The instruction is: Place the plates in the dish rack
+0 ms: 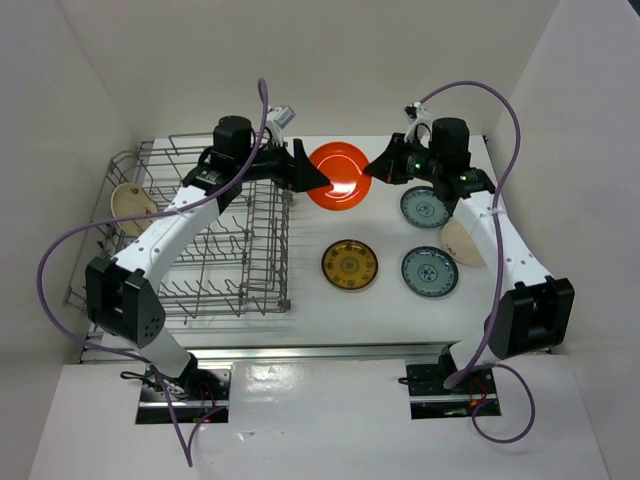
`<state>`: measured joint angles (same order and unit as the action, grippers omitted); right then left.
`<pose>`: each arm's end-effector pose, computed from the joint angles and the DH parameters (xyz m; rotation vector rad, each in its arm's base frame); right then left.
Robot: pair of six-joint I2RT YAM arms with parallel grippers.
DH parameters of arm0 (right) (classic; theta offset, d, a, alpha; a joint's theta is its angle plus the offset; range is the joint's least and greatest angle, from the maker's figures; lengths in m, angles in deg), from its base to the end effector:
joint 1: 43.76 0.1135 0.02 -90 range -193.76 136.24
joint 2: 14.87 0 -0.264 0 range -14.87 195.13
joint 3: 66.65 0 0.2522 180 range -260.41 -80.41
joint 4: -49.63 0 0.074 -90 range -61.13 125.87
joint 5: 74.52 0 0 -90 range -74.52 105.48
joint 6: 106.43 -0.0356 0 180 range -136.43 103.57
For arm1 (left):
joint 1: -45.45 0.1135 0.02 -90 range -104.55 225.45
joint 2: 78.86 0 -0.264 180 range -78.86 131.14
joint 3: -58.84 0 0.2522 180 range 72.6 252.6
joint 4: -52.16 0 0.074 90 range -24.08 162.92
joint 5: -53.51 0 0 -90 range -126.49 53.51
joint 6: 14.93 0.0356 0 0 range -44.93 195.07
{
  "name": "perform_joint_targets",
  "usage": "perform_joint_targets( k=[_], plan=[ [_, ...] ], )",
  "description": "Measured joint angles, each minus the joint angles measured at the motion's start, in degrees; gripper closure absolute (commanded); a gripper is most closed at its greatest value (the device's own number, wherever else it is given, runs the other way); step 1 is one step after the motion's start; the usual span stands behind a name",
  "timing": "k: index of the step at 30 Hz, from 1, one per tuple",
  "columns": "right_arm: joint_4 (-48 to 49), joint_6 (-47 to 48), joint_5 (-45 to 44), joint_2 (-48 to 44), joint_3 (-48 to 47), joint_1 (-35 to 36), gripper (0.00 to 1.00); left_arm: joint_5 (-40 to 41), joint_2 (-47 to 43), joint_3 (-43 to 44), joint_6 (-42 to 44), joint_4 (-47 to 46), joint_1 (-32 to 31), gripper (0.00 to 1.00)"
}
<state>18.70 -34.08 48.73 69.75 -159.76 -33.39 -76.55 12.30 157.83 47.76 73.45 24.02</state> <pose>0.3315 0.0805 0.3740 -0.2664 1.9819 0.8857 0.3395 -0.1578 0.3882 0.4364 1.8744 -1.2163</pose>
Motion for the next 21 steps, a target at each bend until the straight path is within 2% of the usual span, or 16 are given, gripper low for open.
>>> perform_joint_targets(
  k=[5, 11, 13, 21],
  plan=[
    [-1.0, 1.0, -0.3, -3.5, 0.2, 1.4, 1.0, 1.5, 1.7, 2.3, 0.2, 1.1, -0.8, 0.21],
    [-1.4, 1.9, -2.3, -5.7, 0.3, 1.4, 1.0, 1.7, 1.5, 3.4, 0.8, 1.7, -1.2, 0.21],
    [-1.9, 2.1, -3.2, -5.7, 0.3, 1.4, 1.0, 1.9, 0.9, 3.4, 1.6, 2.4, -1.2, 0.19],
    [-2.6, 2.1, -4.6, -5.6, 0.3, 1.4, 1.0, 6.3, -2.9, 3.1, 4.9, 4.8, -1.1, 0.17]
  ],
)
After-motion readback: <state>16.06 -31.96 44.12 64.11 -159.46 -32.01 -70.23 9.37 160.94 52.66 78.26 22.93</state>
